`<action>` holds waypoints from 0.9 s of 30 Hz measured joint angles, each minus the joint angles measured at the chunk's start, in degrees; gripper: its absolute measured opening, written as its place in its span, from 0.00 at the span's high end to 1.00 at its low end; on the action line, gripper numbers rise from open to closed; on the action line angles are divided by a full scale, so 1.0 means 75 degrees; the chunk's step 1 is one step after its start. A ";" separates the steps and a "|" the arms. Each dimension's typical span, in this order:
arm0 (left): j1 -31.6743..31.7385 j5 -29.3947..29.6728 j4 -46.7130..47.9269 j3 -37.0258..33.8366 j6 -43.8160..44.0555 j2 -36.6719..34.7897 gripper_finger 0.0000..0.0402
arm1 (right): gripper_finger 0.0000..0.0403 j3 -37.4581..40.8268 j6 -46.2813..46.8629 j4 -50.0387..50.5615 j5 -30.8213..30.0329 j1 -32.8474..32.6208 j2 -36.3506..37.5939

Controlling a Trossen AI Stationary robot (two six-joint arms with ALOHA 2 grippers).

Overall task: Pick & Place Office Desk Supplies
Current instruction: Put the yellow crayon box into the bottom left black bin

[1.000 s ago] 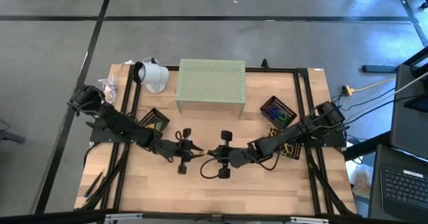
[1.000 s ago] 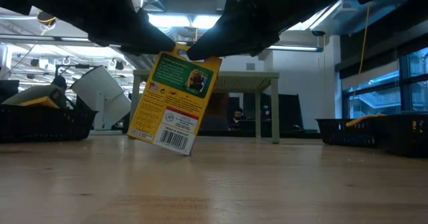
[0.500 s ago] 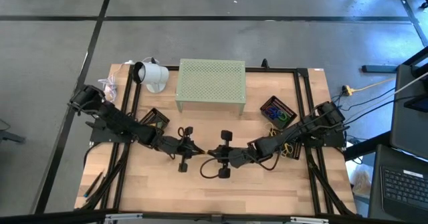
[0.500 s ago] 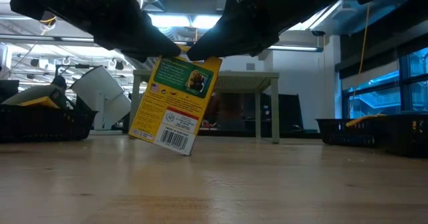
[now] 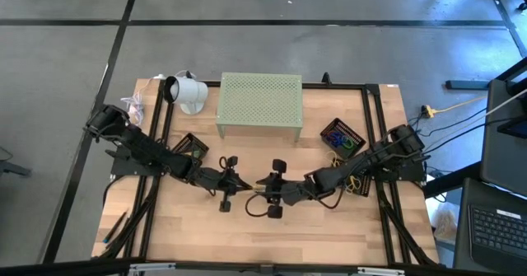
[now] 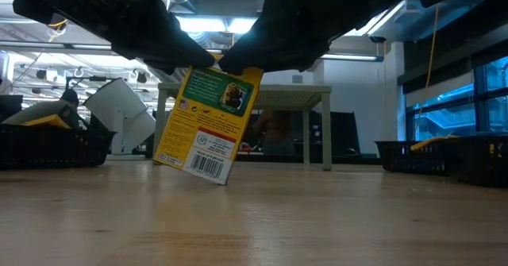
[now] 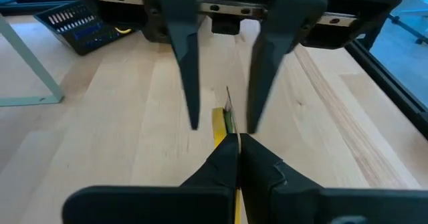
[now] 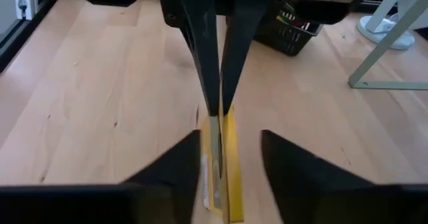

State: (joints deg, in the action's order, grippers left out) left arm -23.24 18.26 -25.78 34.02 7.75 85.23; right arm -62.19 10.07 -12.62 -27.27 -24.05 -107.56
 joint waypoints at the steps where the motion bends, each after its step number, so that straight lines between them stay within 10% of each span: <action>1: 0.0000 0.0017 0.0000 0.0000 0.0003 0.0000 1.00 | 0.59 0.0000 -0.0001 0.0020 0.0036 0.0000 0.0025; 9: -0.0006 0.0800 0.0114 -0.0006 -0.0527 -0.0329 1.00 | 0.35 0.0003 0.0446 0.1395 0.0324 -0.0110 0.1243; 27: -0.0421 0.3780 0.4947 -0.0006 -0.0036 -0.4427 1.00 | 0.34 -0.0006 0.1803 0.2789 0.0315 -0.0507 0.2360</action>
State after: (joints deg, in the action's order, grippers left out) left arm -26.40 46.60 11.32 33.98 7.48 52.03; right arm -62.24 23.59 8.29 -24.91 -27.86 -89.86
